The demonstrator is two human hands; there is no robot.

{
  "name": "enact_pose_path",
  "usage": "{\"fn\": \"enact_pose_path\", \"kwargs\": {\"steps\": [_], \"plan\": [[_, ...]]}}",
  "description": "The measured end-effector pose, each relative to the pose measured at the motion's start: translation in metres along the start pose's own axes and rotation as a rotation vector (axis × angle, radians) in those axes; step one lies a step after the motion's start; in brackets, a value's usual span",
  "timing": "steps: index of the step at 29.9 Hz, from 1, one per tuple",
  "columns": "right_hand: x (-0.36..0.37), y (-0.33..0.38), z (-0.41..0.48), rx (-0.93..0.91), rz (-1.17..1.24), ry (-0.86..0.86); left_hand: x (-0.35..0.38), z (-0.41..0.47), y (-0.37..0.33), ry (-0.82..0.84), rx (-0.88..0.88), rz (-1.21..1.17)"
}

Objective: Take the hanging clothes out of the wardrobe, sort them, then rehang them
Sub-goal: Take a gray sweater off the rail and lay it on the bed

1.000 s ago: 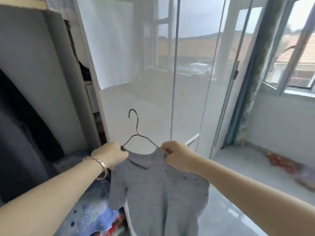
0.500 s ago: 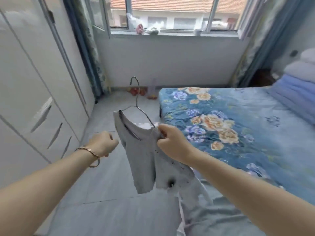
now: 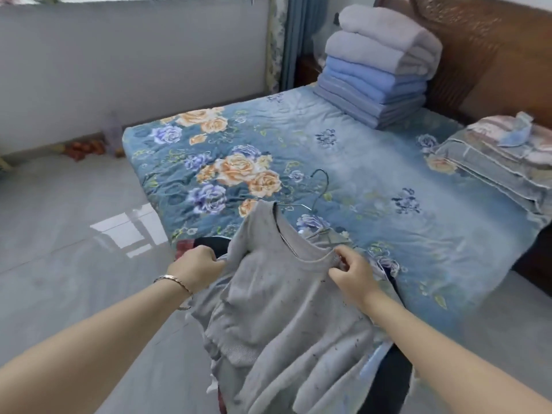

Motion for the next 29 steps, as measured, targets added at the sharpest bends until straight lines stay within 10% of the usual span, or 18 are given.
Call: {"fn": "enact_pose_path", "kwargs": {"steps": [13, 19, 29], "plan": [[-0.074, -0.212, 0.165, 0.520, -0.021, -0.424, 0.107, 0.094, -0.071, 0.155, -0.004, 0.085], [-0.091, -0.229, 0.197, 0.697, -0.504, -0.505, 0.122, 0.113, -0.046, 0.150, -0.080, 0.013], [0.040, -0.088, 0.184, 0.128, -0.921, 0.226, 0.078, 0.076, 0.011, 0.038, -0.167, -0.018]]}}
Point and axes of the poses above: each hand's wrist, its own z-axis towards the middle knuckle, its own x-axis out of the palm, y = z × x, the point moved 1 cm from there along z, towards the middle knuckle, and after that the axes turned 14 degrees about x, right-handed, at the moved point
